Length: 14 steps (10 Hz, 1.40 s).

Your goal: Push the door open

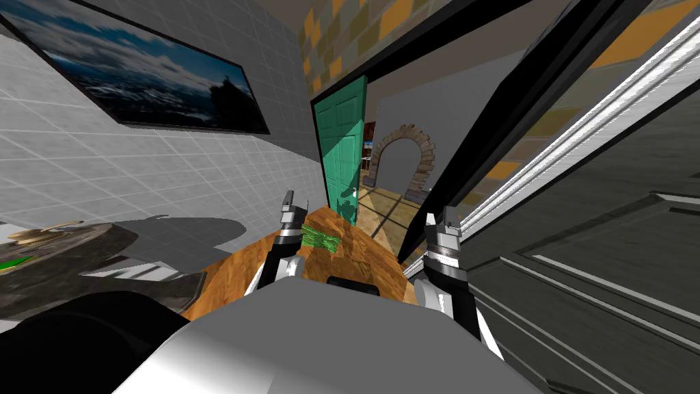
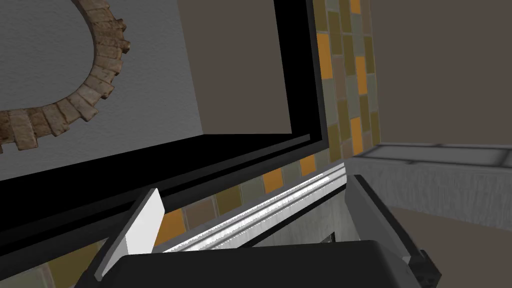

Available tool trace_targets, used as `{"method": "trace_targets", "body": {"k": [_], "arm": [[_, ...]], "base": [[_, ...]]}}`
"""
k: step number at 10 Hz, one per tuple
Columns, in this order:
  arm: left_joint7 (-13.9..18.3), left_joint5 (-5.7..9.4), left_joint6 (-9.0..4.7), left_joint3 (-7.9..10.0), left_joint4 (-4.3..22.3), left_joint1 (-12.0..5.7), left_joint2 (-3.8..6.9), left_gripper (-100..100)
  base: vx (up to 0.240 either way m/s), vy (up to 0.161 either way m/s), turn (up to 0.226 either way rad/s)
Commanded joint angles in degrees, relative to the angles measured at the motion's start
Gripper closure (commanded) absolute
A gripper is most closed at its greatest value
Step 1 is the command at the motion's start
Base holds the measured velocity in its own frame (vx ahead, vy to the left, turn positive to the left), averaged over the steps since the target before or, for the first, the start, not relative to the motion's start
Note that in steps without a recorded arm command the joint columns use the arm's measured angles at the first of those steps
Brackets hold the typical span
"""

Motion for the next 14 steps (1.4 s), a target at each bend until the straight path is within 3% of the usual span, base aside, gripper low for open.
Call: {"method": "trace_targets", "body": {"k": [1, 14], "arm": [[0.38, 0.03, -0.70, -0.41, 1.87, -0.61, 0.79, -100], [3.58, 0.27, -6.62, -3.91, 17.81, -5.84, 6.19, -100]], "base": [[0.069, 0.017, -0.038], [0.106, 0.011, -0.037]]}}
